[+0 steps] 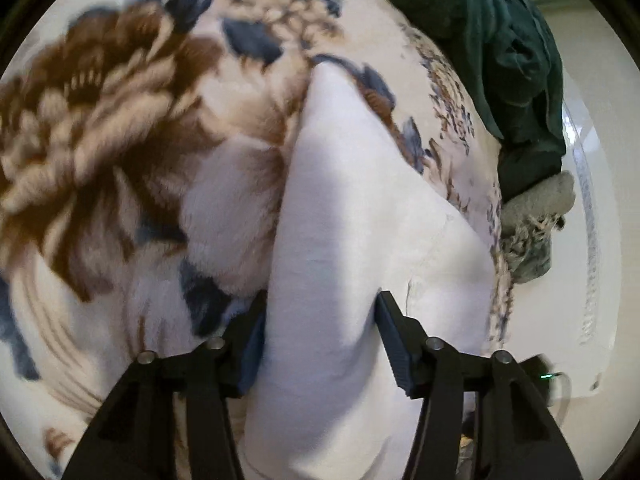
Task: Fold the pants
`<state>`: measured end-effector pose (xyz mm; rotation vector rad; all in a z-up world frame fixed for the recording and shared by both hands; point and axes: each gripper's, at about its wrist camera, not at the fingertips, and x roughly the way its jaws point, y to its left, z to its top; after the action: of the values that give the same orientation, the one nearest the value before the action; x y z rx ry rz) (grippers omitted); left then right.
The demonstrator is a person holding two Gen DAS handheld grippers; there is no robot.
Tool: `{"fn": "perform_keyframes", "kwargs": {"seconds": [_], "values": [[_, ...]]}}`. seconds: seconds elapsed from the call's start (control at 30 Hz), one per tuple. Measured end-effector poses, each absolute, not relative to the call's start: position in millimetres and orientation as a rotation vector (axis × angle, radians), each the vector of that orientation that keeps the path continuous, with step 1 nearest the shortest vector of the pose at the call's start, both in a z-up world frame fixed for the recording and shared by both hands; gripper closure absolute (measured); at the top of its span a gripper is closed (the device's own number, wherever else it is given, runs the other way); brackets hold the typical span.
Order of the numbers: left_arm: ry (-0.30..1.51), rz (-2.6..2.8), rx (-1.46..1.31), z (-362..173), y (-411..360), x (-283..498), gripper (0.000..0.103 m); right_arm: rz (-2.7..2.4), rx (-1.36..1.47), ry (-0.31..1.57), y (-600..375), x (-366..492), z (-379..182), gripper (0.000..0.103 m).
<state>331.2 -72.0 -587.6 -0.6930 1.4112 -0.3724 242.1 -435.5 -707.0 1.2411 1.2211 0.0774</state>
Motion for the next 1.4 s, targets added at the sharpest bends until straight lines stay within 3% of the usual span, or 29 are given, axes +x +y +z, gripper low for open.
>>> {"fn": "perform_keyframes", "kwargs": {"seconds": [0.13, 0.2, 0.27, 0.3, 0.33, 0.43, 0.6, 0.83, 1.0, 1.23, 1.4], "values": [[1.450, -0.413, -0.777, -604, -72, 337, 0.034, 0.149, 1.275, 1.182, -426, 257, -715, 0.003], [1.450, -0.425, -0.765, -602, -77, 340, 0.034, 0.152, 1.268, 1.162, -420, 263, -716, 0.003], [1.428, -0.443, -0.742, -596, -82, 341, 0.039, 0.125, 1.255, 1.138, -416, 267, -714, 0.019], [1.414, -0.449, -0.722, -592, -85, 341, 0.044, 0.102, 1.233, 1.134, -414, 268, -712, 0.051], [1.404, -0.448, -0.701, -589, -87, 340, 0.052, 0.090, 1.217, 1.134, -413, 270, -710, 0.060], [1.371, -0.456, -0.691, -578, -86, 335, 0.069, 0.069, 1.144, 1.124, -408, 273, -687, 0.068], [1.327, -0.458, -0.720, -547, -81, 335, 0.078, 0.079, 1.094, 1.107, -406, 280, -643, 0.071], [1.235, -0.471, -0.733, -478, -49, 356, 0.078, 0.166, 1.047, 1.022, -381, 309, -565, 0.072], [1.132, -0.463, -0.755, -441, 15, 402, 0.078, 0.248, 1.011, 0.967, -313, 378, -527, 0.072], [1.091, -0.416, -0.751, -461, 134, 506, 0.078, 0.313, 0.959, 0.945, -183, 495, -538, 0.072], [1.076, -0.373, -0.697, -495, 218, 581, 0.078, 0.334, 0.956, 0.953, -91, 571, -584, 0.072]]}}
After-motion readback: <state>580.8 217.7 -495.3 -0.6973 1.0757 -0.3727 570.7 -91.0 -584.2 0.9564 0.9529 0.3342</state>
